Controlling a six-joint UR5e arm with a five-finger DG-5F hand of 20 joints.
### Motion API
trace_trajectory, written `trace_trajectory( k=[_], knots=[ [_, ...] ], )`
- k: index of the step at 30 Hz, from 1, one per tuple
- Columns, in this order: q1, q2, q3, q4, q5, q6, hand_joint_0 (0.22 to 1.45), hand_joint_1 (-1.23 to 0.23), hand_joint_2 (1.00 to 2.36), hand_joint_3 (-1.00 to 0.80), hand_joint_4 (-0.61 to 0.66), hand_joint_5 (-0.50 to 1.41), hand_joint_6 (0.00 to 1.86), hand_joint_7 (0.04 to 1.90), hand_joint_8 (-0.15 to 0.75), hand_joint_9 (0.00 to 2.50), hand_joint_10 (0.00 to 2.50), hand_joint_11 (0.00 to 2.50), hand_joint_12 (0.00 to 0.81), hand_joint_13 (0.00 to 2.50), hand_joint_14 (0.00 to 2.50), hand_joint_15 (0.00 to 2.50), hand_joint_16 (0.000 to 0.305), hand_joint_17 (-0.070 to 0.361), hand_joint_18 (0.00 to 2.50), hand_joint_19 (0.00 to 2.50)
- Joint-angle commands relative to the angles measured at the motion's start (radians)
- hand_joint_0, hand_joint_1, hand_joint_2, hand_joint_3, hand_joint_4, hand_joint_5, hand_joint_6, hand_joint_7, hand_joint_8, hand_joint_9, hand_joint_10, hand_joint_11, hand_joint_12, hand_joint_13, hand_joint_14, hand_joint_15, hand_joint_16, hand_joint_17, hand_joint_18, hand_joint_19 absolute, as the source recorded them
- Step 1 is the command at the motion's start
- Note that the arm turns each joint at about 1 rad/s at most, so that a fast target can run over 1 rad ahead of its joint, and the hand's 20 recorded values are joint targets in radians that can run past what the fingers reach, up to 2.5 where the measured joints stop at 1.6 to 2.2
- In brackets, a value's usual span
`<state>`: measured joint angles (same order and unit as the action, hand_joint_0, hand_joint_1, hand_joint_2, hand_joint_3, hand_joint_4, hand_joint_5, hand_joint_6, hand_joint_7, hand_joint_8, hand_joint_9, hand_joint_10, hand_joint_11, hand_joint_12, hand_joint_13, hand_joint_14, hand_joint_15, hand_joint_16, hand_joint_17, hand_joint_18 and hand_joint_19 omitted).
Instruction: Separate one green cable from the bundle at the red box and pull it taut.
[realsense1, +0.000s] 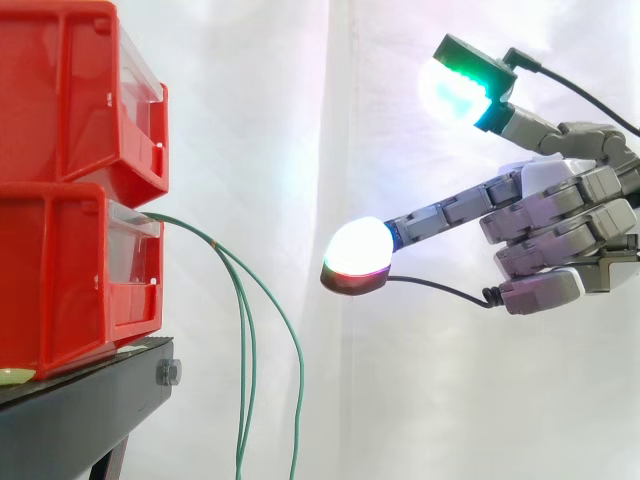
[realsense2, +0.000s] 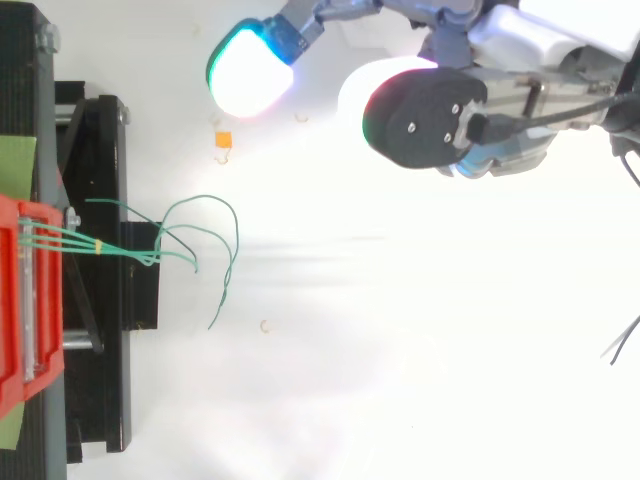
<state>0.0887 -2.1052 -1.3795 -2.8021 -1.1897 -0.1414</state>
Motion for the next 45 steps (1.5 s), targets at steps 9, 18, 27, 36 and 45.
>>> trace_trajectory(
  k=[9, 18, 27, 36, 45],
  knots=[
    [-0.014, -0.108, 0.068, 0.042, -0.064, 0.042, 0.34, -0.42, 1.00, -0.50, 0.31, -0.16, 0.50, 0.63, 0.292, 2.46, 0.02, 1.61, 0.391, 2.46, 0.01, 1.49, 0.088, 0.197, 2.50, 0.87],
    [-0.003, -0.133, 0.094, 0.087, -0.045, 0.000, 0.34, -0.42, 1.00, -0.50, 0.31, -0.16, 0.50, 0.64, 0.291, 2.45, 0.02, 1.61, 0.389, 2.46, 0.01, 1.49, 0.087, 0.197, 2.50, 0.86],
    [0.032, -0.136, 0.097, 0.101, 0.010, -0.023, 0.34, -0.42, 1.00, -0.50, 0.31, -0.15, 0.50, 0.64, 0.284, 2.46, 0.02, 1.63, 0.382, 2.46, 0.01, 1.52, 0.087, 0.196, 2.50, 0.87],
    [0.080, -0.136, 0.097, 0.101, 0.070, -0.024, 0.34, -0.42, 1.00, -0.50, 0.31, -0.15, 0.50, 0.64, 0.283, 2.46, 0.02, 1.64, 0.392, 2.46, 0.01, 1.52, 0.088, 0.197, 2.50, 0.87],
    [0.091, -0.180, 0.103, 0.138, 0.068, 0.005, 0.34, -0.42, 1.00, -0.50, 0.31, -0.15, 0.50, 0.64, 0.283, 2.46, 0.02, 1.65, 0.383, 2.46, 0.01, 1.53, 0.087, 0.196, 2.50, 0.88]
  ],
)
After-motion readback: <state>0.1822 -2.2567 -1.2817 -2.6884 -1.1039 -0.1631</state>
